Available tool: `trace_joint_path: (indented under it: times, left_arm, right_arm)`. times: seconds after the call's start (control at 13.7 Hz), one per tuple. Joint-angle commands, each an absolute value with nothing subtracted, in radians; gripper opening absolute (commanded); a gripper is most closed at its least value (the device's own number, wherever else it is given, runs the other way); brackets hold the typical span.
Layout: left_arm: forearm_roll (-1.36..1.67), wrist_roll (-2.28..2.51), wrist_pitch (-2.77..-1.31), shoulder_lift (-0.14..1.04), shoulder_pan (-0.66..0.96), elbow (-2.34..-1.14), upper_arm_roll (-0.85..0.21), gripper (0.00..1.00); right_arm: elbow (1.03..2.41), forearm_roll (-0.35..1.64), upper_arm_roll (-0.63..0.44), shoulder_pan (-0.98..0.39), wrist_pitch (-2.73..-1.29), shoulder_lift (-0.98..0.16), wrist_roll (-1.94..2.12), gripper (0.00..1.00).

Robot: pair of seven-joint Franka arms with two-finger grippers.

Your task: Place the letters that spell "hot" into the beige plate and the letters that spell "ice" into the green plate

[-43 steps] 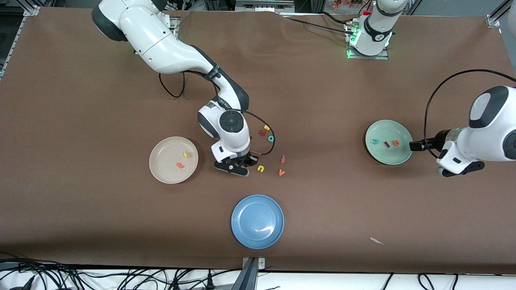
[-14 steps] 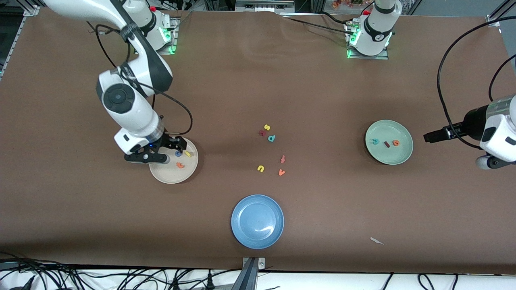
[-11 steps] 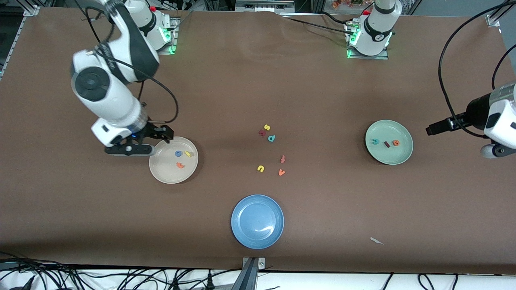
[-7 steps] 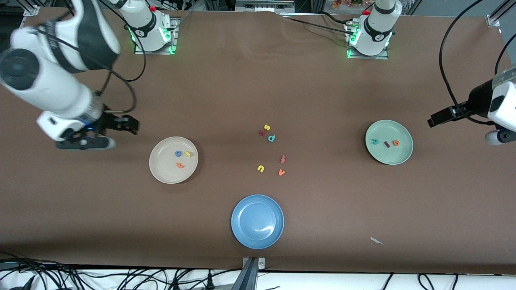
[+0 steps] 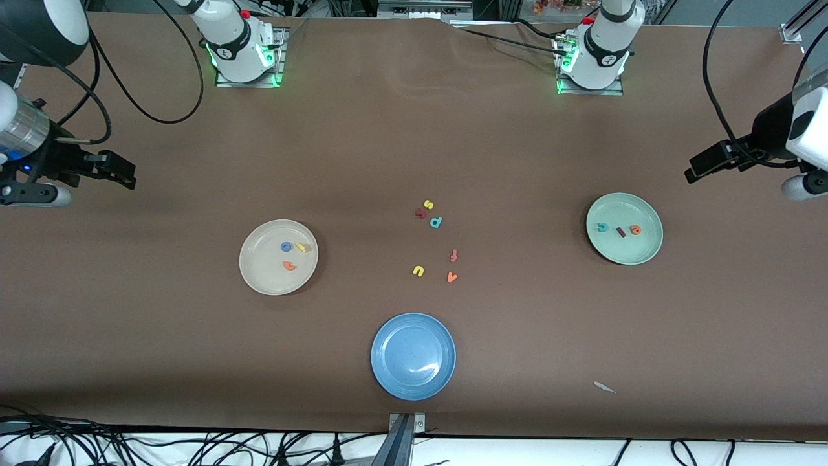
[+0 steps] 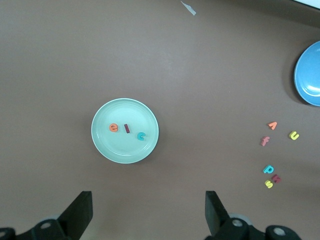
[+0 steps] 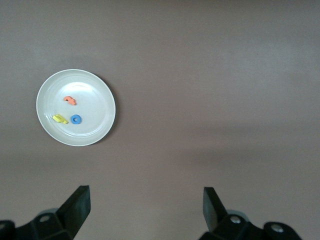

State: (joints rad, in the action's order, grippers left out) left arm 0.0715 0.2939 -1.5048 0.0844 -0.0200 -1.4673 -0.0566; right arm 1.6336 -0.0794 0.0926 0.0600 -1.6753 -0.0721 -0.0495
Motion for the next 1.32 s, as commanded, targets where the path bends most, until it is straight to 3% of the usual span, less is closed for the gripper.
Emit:
trace_joint_path:
  times: [0.0, 1.24]
  left_arm:
    - [0.092, 0.249, -1.529, 0.054, -0.063, -1.513, -0.094, 0.99]
    - [0.084, 0.244, -1.528, 0.083, -0.072, -1.479, -0.095, 1.0]
  right_arm:
    - [1.608, -0.063, 0.084, 0.058, -1.634, -0.077, -0.018, 1.0]
    - [1.577, -0.057, 0.095, 0.048, -1.617, -0.107, -0.018, 1.0]
